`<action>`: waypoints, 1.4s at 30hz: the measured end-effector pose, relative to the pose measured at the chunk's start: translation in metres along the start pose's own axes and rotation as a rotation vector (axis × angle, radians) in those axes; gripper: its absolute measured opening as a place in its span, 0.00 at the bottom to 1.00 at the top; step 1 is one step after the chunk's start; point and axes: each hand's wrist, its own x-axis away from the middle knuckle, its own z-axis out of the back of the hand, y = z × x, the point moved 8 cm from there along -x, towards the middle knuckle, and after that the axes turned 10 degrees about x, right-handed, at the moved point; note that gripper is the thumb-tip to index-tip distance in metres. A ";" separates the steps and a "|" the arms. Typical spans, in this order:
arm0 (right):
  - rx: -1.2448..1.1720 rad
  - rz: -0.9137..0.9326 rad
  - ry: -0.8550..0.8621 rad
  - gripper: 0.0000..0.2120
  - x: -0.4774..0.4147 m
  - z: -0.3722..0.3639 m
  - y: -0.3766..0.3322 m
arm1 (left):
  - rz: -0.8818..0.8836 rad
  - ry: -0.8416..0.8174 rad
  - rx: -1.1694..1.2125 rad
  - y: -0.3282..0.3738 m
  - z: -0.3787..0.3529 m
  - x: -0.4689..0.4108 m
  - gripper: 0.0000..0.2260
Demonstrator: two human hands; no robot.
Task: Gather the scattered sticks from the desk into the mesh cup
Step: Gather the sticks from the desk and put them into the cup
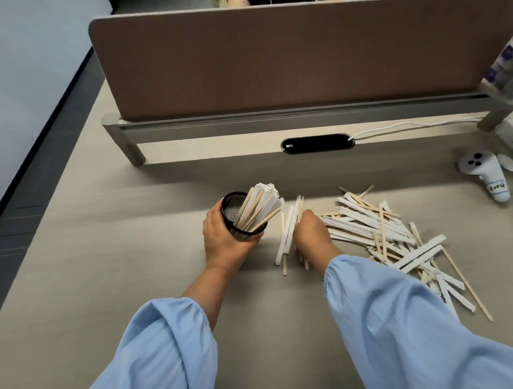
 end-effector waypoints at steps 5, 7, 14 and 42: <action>0.170 0.084 0.010 0.26 -0.008 -0.004 -0.024 | -0.010 0.009 -0.014 -0.001 0.003 -0.011 0.40; 0.202 0.139 0.001 0.20 -0.011 -0.008 -0.034 | -0.002 0.017 -0.010 -0.003 0.005 -0.016 0.40; 0.364 0.205 -0.008 0.15 -0.002 -0.006 -0.047 | 0.051 0.049 -0.023 -0.015 0.015 -0.013 0.40; -1.450 0.001 0.208 0.18 0.033 0.089 0.037 | -0.041 -0.044 -0.112 0.025 -0.019 0.036 0.38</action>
